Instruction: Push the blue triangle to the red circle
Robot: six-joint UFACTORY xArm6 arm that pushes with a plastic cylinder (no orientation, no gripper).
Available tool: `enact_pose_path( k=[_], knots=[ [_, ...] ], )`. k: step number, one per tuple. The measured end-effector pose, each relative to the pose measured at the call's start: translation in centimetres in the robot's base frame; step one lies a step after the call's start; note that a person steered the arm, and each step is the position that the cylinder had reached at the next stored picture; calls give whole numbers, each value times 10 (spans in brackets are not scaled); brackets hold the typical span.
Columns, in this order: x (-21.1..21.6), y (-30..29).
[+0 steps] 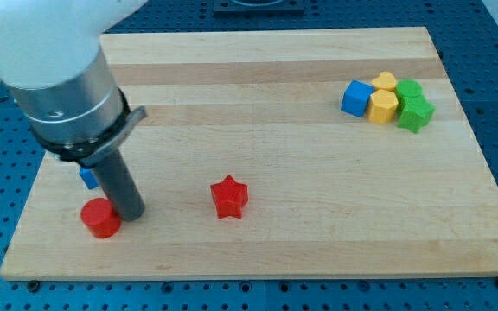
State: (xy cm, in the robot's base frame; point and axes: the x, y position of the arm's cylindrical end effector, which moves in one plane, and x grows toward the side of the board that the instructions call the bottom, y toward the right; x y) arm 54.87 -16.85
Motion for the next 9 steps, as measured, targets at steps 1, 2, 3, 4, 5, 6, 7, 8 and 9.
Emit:
enact_pose_path(
  k=[1, 2, 3, 4, 5, 6, 7, 8, 9],
  knots=[
    [0, -25],
    [1, -42],
    [1, -40],
    [0, -10],
    [-25, 24],
    [-72, 31],
    [-116, 18],
    [-120, -14],
    [-115, -36]
  ],
)
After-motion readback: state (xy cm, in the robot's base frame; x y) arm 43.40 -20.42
